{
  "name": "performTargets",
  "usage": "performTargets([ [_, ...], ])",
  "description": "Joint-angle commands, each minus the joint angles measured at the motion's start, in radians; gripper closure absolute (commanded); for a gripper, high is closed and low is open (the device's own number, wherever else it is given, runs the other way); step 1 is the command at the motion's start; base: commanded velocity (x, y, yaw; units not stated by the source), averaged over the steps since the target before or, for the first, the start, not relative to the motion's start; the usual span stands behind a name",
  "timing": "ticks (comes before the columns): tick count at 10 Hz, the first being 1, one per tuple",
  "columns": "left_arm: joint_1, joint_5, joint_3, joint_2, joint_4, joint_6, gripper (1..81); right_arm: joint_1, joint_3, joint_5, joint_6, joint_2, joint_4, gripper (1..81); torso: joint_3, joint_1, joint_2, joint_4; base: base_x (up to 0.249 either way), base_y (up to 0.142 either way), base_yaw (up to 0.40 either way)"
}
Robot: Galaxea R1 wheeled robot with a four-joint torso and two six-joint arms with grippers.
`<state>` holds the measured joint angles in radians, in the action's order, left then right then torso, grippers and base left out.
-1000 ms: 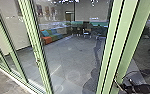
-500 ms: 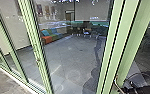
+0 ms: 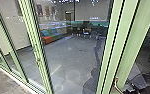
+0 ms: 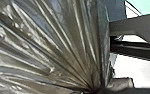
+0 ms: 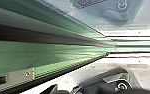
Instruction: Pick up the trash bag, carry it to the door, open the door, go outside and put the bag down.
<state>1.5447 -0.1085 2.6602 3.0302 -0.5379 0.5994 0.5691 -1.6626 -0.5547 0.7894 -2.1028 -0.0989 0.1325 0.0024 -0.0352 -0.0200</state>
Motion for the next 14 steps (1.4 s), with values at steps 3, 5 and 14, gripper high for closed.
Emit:
performTargets([
  [3, -0.027, -0.091, -0.006, 0.001, 0.001, 0.005, 81.1, -0.327, -0.091, 0.091, 0.05, 0.145, 0.114, 1.0, 0.0, -0.001, 0.0, 0.0, 0.0, 0.0, 0.0],
  [5, -0.027, -0.091, -0.005, 0.003, 0.001, 0.005, 81.1, -0.334, -0.089, 0.076, 0.05, 0.142, 0.14, 1.0, 0.0, -0.001, 0.0, 0.0, 0.0, 0.0, 0.0],
  [14, -0.027, -0.091, -0.006, 0.01, 0.006, 0.007, 81.1, -0.375, 0.063, 0.073, 0.06, 0.252, 0.538, 1.0, 0.0, 0.002, 0.001, -0.001, 0.0, 0.0, 0.0],
])
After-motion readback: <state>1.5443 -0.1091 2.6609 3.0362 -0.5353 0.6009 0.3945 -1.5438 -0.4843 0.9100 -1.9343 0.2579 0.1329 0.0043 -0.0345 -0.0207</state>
